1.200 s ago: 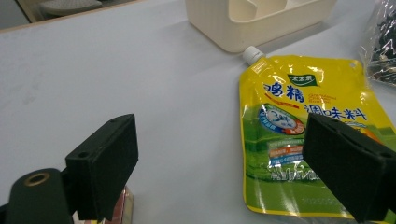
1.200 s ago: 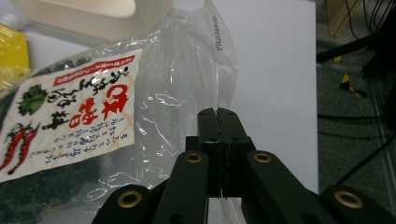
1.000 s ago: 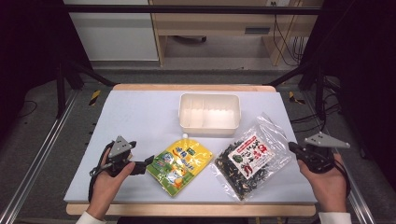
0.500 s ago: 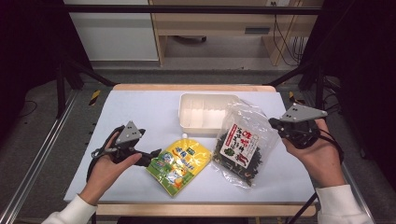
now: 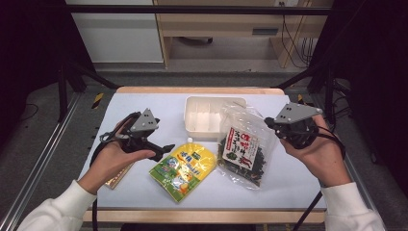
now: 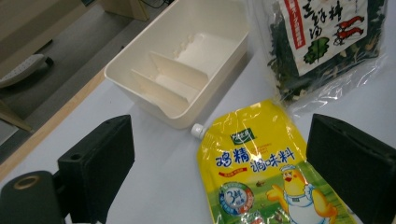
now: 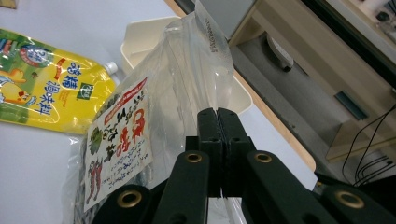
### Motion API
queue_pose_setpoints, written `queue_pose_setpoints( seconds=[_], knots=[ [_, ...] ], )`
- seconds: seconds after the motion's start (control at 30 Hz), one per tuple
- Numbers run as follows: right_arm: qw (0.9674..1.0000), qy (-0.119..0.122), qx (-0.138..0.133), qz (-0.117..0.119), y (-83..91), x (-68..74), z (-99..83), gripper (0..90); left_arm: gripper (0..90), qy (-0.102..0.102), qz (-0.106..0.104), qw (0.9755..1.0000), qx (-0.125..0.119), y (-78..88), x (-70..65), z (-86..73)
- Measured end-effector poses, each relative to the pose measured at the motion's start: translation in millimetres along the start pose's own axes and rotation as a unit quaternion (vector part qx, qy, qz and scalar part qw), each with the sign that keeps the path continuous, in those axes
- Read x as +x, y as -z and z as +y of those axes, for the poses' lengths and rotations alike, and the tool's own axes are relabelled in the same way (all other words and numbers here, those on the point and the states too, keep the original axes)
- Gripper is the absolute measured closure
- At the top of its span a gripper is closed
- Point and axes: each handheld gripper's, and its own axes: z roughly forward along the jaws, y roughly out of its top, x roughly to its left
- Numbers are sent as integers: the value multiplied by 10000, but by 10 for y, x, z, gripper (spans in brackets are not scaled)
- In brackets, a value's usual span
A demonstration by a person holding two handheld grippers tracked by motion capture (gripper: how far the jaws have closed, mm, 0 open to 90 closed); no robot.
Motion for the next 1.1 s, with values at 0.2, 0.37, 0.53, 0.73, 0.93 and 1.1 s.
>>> queue_pose_setpoints(
  seconds=[0.2, 0.37, 0.53, 0.73, 0.93, 1.1],
  knots=[
    [9994, 303, -44, 129, -33, 44, 155, 896, 77, -34, -48, 10000, 8, -81, 38, 125],
    [9988, 432, -113, 201, -68, 74, 252, 895, 91, 28, -141, 9999, -17, -155, 70, 199],
    [9977, 591, -168, 268, -130, 107, 368, 895, 105, -40, -172, 9998, -9, -196, 69, 281],
    [9973, 636, -221, 307, -140, 142, 401, 895, 110, -143, -283, 9995, -70, -197, 26, 404],
    [9965, 707, -251, 360, -139, 165, 433, 895, 116, -232, -302, 9992, -118, -183, 16, 500],
    [9961, 741, -275, 379, -142, 175, 449, 894, 119, -299, -285, 9990, -139, -179, 29, 560]
  ],
)
